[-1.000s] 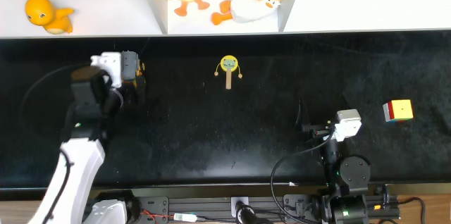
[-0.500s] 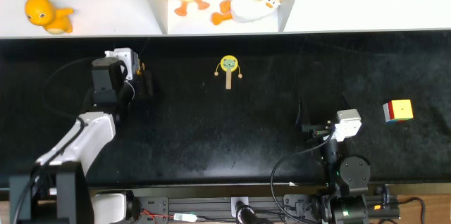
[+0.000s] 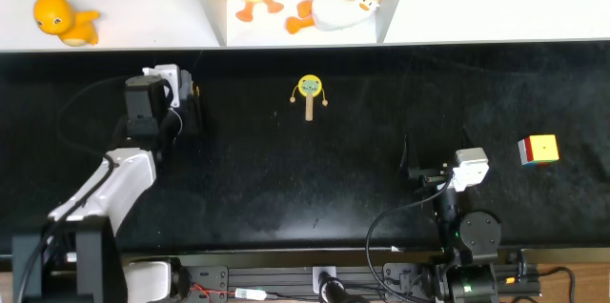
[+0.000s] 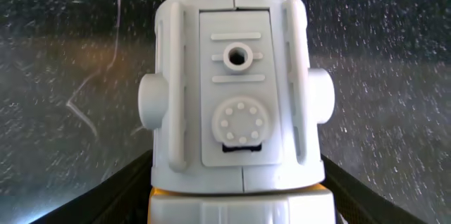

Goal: Store Toys

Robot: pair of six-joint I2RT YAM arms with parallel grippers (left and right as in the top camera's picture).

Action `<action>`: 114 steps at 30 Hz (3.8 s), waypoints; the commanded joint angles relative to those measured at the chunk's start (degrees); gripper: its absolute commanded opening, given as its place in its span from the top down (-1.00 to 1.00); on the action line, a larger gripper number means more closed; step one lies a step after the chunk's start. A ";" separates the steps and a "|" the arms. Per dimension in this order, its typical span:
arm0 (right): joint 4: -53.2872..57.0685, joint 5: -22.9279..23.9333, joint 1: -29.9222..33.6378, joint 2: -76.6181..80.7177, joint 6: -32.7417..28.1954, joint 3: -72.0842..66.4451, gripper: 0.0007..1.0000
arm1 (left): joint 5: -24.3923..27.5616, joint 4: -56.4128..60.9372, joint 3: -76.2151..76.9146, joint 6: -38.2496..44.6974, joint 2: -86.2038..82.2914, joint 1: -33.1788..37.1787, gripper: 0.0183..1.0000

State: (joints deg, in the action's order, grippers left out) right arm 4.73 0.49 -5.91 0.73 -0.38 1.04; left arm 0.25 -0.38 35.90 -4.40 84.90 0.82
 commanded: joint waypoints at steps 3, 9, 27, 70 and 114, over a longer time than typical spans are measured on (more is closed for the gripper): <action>-0.28 0.57 0.31 -0.48 0.22 -0.74 -0.99 | -2.56 -6.38 0.85 -0.15 -10.25 -0.20 0.08; -0.28 0.57 0.31 -0.48 0.22 -0.74 -0.99 | -1.57 -10.67 1.05 -0.20 -17.79 -0.20 0.08; -0.28 0.57 0.31 -0.48 0.20 -0.74 -0.99 | 1.18 -17.68 29.31 -0.35 2.16 -0.20 0.16; -0.28 0.57 0.31 -0.48 0.22 -0.74 -0.99 | -10.95 -3.45 -16.46 1.20 -55.30 -4.33 -1.00; -0.28 0.57 0.31 -0.48 0.20 -0.74 -0.99 | 0.13 -4.37 -35.45 10.19 -84.74 -4.44 -1.00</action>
State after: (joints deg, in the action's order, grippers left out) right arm 4.71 0.47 -5.91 0.69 -0.38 1.04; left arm -0.62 -4.64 0.56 4.95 0.91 -3.40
